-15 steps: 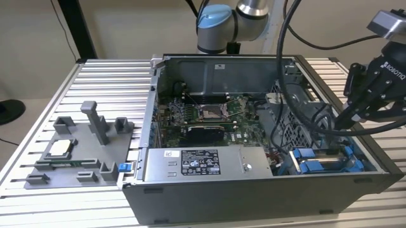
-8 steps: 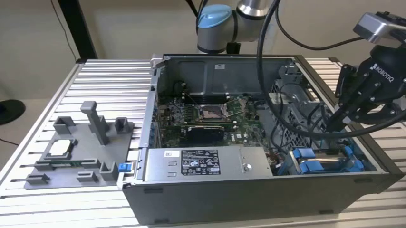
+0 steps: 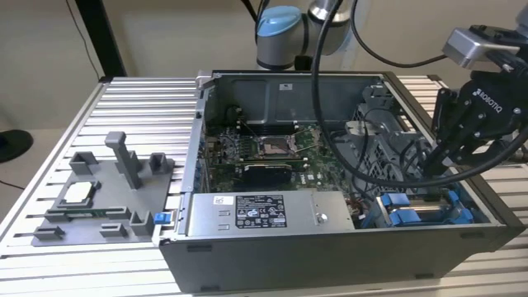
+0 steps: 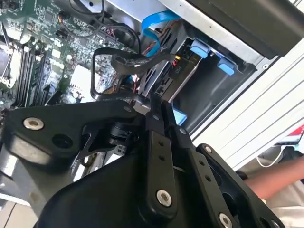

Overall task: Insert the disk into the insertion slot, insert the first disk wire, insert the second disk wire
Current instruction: 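Insert the second disk wire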

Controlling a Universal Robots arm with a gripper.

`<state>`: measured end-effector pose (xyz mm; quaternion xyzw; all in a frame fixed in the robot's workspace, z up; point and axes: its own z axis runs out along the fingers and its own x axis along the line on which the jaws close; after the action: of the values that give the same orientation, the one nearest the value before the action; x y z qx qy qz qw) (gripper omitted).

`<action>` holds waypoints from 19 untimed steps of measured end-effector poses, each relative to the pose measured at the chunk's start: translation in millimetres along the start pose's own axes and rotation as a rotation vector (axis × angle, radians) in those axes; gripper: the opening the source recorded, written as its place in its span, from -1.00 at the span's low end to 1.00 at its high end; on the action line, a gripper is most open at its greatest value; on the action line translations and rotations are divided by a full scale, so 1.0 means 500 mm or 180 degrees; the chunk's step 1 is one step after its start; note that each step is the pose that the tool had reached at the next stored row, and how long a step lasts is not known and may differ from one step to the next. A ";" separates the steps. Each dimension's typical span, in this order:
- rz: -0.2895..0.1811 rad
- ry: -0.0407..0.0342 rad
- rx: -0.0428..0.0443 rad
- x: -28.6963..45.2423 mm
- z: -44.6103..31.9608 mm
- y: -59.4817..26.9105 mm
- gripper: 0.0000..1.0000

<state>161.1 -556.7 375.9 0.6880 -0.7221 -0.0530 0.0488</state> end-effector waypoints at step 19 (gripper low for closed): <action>-0.0007 -0.0041 0.0280 0.008 0.013 0.022 -1.00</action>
<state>149.1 -560.3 371.1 0.6899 -0.7233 -0.0257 0.0138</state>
